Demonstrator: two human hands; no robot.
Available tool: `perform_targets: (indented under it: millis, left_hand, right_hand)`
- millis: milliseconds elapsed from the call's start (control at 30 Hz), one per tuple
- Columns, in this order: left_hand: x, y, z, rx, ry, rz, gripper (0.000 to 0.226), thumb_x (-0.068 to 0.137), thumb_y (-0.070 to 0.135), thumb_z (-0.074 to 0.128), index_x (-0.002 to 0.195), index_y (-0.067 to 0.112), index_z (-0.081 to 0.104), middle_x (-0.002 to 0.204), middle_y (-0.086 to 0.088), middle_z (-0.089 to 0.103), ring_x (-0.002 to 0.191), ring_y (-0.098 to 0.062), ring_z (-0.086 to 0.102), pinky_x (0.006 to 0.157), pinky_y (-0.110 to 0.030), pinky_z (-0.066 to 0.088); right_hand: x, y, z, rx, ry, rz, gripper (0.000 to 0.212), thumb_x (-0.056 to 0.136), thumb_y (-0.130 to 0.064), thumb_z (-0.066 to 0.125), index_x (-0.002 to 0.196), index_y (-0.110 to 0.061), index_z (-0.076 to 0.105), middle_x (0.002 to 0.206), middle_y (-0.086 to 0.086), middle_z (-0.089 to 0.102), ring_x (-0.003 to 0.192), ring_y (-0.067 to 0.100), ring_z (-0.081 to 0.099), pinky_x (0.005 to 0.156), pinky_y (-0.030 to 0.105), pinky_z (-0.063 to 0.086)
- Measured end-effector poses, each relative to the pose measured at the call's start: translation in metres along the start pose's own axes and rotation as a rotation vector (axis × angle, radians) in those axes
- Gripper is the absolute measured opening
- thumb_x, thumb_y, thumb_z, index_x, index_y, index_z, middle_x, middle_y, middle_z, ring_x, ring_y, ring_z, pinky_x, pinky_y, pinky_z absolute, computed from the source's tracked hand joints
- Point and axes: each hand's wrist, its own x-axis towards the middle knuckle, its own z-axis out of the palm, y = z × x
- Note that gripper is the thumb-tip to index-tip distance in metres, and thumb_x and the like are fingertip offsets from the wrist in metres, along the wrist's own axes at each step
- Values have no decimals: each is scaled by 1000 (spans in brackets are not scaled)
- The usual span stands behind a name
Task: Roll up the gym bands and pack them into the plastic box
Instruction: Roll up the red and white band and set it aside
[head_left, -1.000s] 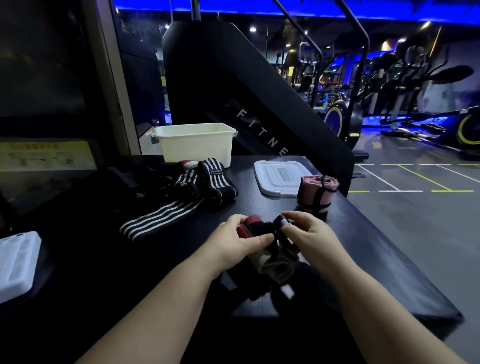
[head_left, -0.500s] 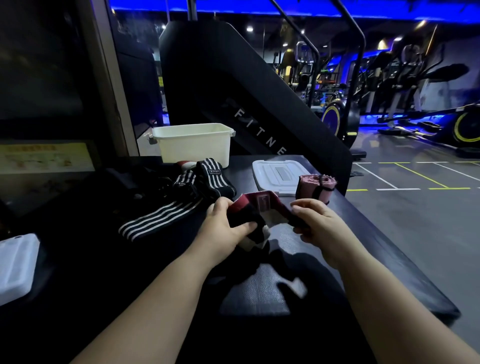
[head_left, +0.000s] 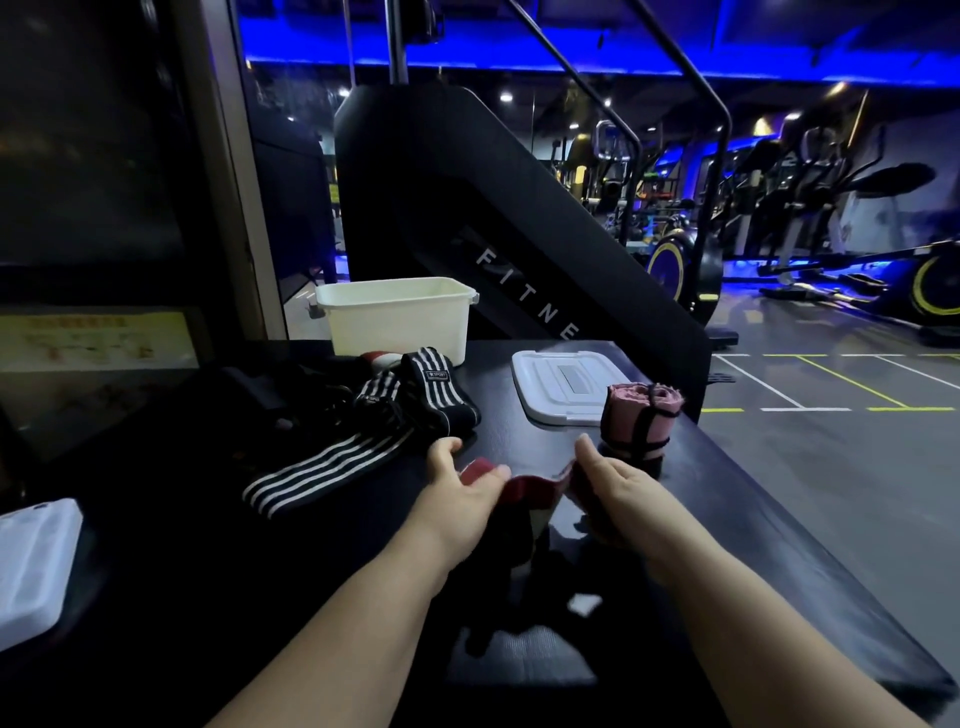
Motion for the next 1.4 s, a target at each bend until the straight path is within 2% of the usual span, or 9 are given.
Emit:
perform_targets:
  millis: [67,167,333,500,633,833,1000,1200,1400]
  left_hand:
    - [0,0,-3,76,-14,-12,80,87,52,62,149,33,15,134,-5,50,119,-23,52,103,-32,40]
    - [1,-4,-5,189,20,-12,91,83,58,64,153,25,17,144,-6,46,130,-22,46,105,-29,34]
    - [3,-11,-4,161,109,51,42,83,49,69,115,21,64,102,5,69,95,-11,64,87,-27,51]
    - [3,-13,-1,97,280,198,23,83,36,73,95,17,68,100,0,62,91,-14,62,78,-23,48]
    - [4,-14,-4,-33,332,250,18,81,38,74,94,28,64,105,-1,63,95,-17,62,90,-38,51]
    - [-1,-13,-5,-131,347,243,17,87,26,70,94,25,55,96,6,65,92,-11,61,86,-31,49]
    - [-4,-17,-8,-100,344,211,26,86,25,72,102,24,52,98,5,61,93,-13,60,82,-29,47]
    - [-8,-20,-23,133,161,217,53,82,25,75,129,40,55,123,6,51,110,-12,55,99,-28,43]
    - [-17,-20,-32,152,101,155,40,60,45,72,97,37,56,109,3,58,95,-15,61,89,-35,50]
  right_hand:
    - [0,1,1,60,-32,40,65,71,-73,56,88,-11,67,75,1,62,72,21,61,78,38,54]
    - [-3,3,2,144,-101,1,50,76,-53,70,90,-5,67,74,7,53,68,19,52,69,31,46]
    - [-5,6,-4,111,-45,-127,32,68,-5,84,96,-6,69,91,9,67,52,11,58,49,18,45]
    - [3,16,-11,-38,61,-218,63,39,-33,94,98,-36,71,107,7,67,94,22,66,81,42,58]
    - [-2,14,-14,-125,137,-349,56,50,-18,95,96,-36,68,111,-5,60,93,5,62,79,21,52]
    - [-3,17,-28,-286,240,-460,58,54,-12,92,101,-33,66,113,-7,49,98,-3,52,74,-6,34]
    - [-7,25,-40,-341,264,-494,56,53,-9,93,95,-34,65,107,-10,47,95,-7,50,76,-8,29]
    - [-8,36,-54,-447,278,-496,56,51,-12,93,95,-35,67,109,-8,47,99,-3,49,81,-8,27]
    - [-11,39,-68,-525,266,-448,54,55,-16,93,98,-33,66,113,-6,46,97,-2,45,75,-9,24]
